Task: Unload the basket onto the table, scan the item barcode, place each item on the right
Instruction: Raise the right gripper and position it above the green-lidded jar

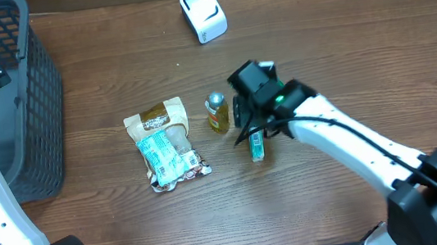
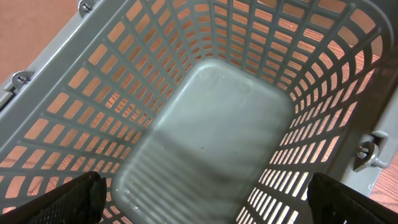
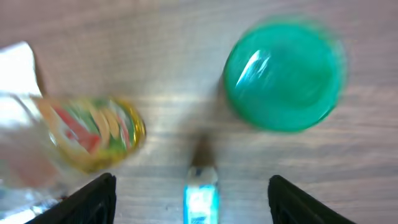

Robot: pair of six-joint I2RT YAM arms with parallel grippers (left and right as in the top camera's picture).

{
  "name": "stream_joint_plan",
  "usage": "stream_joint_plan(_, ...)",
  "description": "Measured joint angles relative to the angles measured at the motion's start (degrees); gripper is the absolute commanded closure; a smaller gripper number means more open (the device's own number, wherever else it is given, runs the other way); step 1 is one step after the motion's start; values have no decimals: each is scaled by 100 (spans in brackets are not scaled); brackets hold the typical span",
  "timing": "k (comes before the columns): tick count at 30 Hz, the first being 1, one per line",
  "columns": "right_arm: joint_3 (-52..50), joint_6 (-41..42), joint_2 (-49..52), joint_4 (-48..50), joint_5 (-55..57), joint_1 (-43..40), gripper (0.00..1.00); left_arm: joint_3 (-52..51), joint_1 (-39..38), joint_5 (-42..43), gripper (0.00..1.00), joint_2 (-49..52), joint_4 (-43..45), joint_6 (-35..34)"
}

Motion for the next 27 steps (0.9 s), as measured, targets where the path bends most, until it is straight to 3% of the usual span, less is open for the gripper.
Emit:
stream_joint_plan(3,105,-39,-81,-7,20,-245,8,0,0,0,0,0,0,0)
stream_joint_plan(8,105,-168,-83,2,22,-590,7,0,0,0,1,0,0,0)
stream_joint_plan(12,105,-225,-83,72,26,-881,0,0,0,0,0,0,0,0)
stream_joint_plan(27,105,-444,39,433,33,-1095,0,0,0,0,0,0,0,0)
